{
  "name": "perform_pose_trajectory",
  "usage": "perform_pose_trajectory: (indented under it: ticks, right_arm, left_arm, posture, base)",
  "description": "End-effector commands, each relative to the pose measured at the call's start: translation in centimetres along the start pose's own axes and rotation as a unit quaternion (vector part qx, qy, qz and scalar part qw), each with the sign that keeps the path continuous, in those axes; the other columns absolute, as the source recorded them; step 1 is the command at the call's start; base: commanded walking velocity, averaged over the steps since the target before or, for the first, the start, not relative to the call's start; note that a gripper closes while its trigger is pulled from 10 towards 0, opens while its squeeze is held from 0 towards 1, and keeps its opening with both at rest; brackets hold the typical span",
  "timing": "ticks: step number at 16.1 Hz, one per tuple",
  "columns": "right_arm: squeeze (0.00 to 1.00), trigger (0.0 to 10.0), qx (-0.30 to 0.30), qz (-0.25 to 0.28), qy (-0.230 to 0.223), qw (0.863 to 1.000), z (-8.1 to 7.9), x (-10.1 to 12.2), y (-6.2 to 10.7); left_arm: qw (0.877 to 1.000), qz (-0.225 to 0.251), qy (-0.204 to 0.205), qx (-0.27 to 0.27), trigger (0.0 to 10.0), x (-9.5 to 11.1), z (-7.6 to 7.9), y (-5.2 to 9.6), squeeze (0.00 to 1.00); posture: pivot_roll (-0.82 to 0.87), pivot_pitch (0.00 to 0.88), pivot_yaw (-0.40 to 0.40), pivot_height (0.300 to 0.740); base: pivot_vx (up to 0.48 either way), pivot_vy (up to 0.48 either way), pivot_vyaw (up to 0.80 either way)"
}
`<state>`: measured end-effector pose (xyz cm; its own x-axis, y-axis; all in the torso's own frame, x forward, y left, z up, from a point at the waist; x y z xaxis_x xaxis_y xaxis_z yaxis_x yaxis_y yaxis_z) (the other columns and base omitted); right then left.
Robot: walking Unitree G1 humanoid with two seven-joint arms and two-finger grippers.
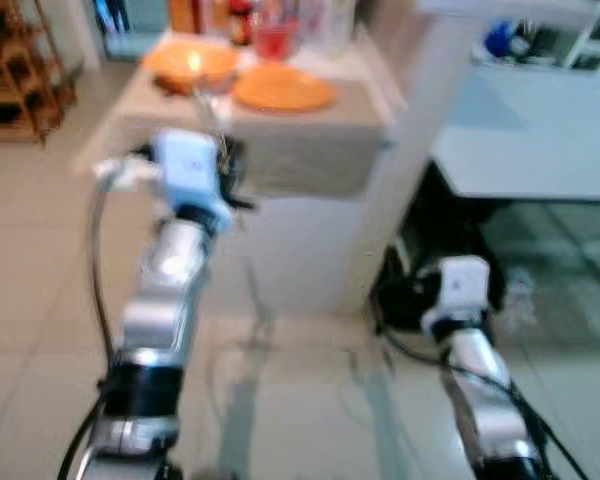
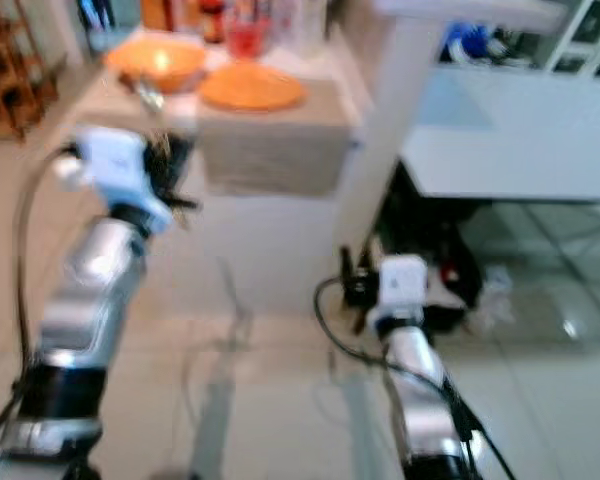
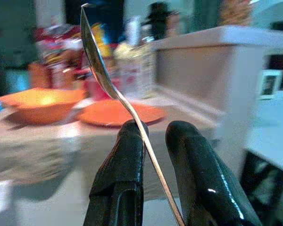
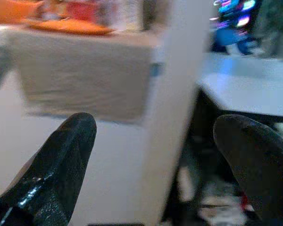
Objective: Setting the table
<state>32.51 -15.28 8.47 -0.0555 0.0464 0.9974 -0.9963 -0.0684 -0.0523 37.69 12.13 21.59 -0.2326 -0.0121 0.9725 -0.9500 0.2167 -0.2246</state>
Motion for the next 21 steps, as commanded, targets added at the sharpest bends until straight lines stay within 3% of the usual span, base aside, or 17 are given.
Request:
perform_pose_trajectory:
  ticks: [1, 12, 17, 21]
  right_arm:
    - [0.00, 10.0, 0.003, 0.007, -0.006, 1.000, -0.3, 0.4, -0.2]
    - [0.00, 10.0, -0.005, 0.006, -0.002, 1.000, -0.1, 0.4, 0.0]
    - [0.00, 10.0, -0.004, 0.009, 0.001, 1.000, -0.2, 0.4, 0.0]
    - [0.00, 10.0, 0.000, 0.012, 0.013, 1.000, -0.2, 0.6, -0.2]
  left_arm:
    - [1.000, 0.001, -0.010, 0.011, 0.0, 0.1, -0.8, -0.2, 0.00]
    - [0.999, -0.026, -0.026, 0.023, 0.0, -1.8, -1.1, -0.3, 0.00]
    - [0.998, -0.037, -0.038, 0.019, 0.0, -2.5, -0.8, 0.0, 0.00]
    - [0.999, -0.027, -0.034, 0.021, 0.0, -2.3, -0.6, -0.2, 0.00]
  posture:
    - [0.10, 0.000, -0.044, 0.740]
    - [0.09, 0.000, -0.033, 0.740]
    - [0.09, 0.000, -0.031, 0.740]
    - [0.07, 0.000, -0.022, 0.740]
  base:
    - [0.000, -0.480, 0.00]
    - [0.000, -0.462, 0.11]
    - [0.000, 0.000, 0.00]
    - [0.198, -0.405, 0.53]
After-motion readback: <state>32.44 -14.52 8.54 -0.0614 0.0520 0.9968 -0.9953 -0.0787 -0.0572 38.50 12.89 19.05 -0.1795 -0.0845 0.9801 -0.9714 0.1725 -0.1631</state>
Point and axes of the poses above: a point about 5 cm out from each wrist's last joint towards the gripper, its own y axis pointing back from the gripper into the wrist, its own x axis along the axis of the wrist's last joint, z = x × y, the point moved 5 cm from there along -y, pointing out of the wrist towards the gripper
